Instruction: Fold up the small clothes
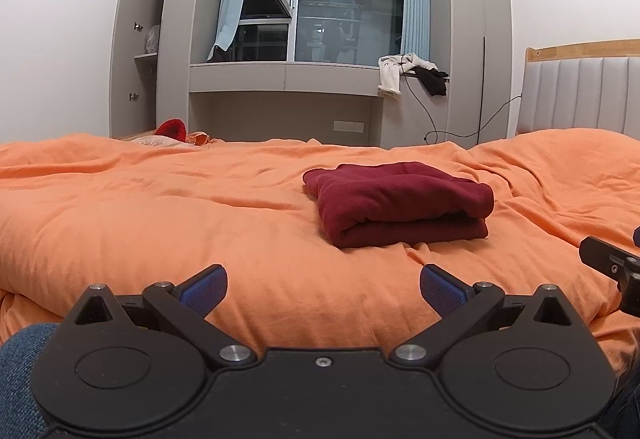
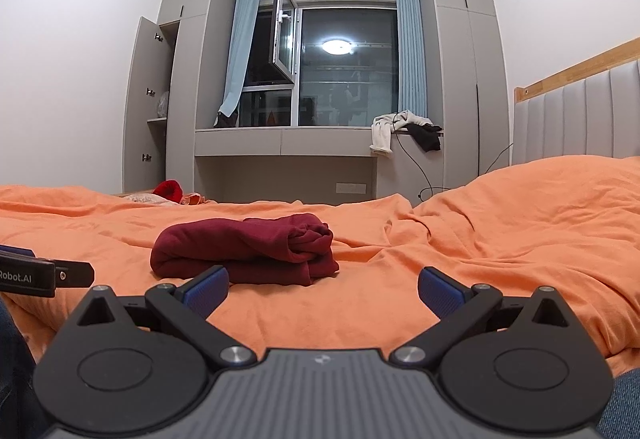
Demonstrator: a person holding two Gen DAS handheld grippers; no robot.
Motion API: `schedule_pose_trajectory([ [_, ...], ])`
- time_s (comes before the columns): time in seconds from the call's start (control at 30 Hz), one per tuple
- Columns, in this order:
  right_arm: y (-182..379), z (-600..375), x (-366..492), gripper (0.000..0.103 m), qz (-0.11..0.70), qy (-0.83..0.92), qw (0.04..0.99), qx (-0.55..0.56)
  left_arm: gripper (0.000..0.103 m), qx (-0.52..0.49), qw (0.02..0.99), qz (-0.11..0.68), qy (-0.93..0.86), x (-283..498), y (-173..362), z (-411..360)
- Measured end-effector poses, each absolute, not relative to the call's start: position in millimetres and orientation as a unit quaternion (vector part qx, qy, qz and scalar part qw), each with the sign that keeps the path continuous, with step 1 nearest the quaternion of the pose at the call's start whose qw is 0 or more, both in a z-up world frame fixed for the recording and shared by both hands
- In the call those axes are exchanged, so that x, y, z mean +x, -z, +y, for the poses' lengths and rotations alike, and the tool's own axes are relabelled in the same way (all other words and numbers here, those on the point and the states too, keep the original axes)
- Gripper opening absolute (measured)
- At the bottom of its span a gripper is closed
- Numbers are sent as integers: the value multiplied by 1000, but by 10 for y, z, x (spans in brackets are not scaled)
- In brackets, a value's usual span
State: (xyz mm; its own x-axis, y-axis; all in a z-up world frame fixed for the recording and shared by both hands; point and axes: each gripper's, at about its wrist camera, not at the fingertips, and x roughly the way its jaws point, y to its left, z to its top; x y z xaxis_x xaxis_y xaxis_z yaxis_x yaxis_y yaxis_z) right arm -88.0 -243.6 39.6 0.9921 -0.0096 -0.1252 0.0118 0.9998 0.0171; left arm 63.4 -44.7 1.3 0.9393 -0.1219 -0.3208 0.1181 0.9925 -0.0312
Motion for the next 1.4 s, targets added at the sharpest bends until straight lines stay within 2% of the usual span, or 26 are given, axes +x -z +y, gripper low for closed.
schedule_pose_trajectory([
  [1.4,-382,-2459,-872,103,65,8,998,3,102,-3,983,171,64,658,30,-456],
])
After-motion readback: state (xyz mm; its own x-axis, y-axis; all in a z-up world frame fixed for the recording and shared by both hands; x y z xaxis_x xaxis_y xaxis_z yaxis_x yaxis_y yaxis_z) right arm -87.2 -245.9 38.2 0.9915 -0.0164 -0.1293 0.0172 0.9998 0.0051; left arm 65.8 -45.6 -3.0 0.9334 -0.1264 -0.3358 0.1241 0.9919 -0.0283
